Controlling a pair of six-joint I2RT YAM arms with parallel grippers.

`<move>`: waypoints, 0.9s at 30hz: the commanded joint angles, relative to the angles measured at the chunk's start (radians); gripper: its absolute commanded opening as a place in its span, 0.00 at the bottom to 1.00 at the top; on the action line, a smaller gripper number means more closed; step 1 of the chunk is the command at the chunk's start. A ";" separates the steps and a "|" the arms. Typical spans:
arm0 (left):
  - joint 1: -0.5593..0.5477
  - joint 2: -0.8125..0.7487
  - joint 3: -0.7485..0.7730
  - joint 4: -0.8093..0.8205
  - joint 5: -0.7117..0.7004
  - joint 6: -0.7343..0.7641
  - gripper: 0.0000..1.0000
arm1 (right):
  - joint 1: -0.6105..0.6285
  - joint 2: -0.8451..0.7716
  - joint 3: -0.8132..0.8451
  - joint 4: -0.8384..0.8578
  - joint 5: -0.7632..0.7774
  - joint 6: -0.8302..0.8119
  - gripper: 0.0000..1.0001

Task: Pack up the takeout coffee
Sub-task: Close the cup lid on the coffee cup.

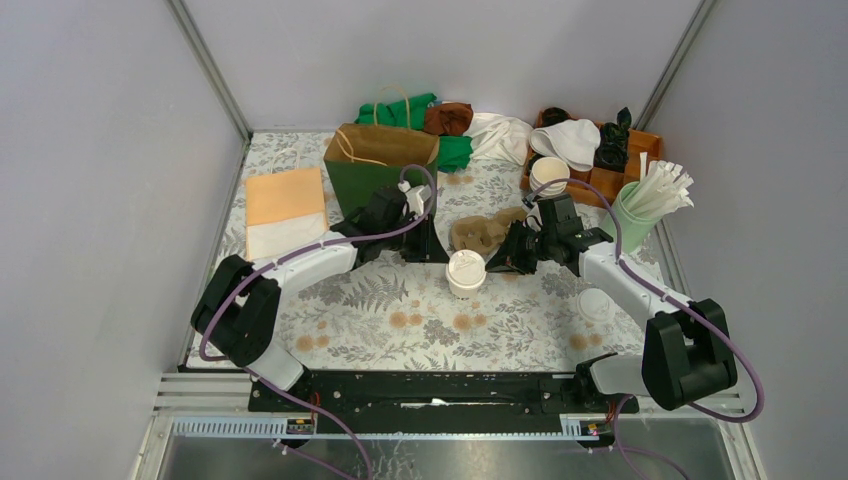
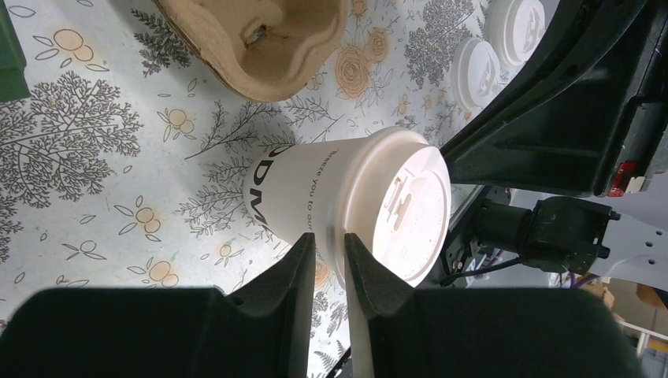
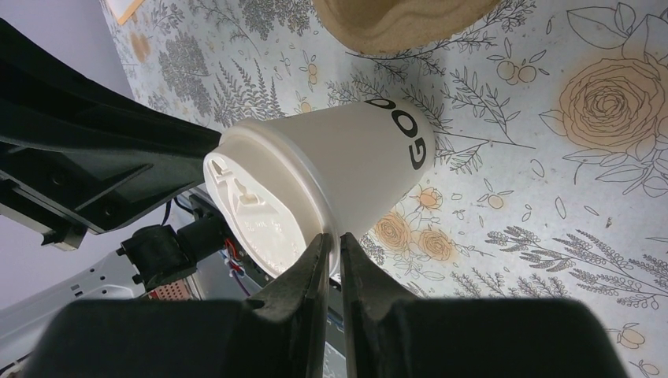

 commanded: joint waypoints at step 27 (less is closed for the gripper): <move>-0.057 0.035 0.120 -0.135 -0.116 0.080 0.26 | 0.010 -0.012 0.046 -0.135 0.045 -0.065 0.18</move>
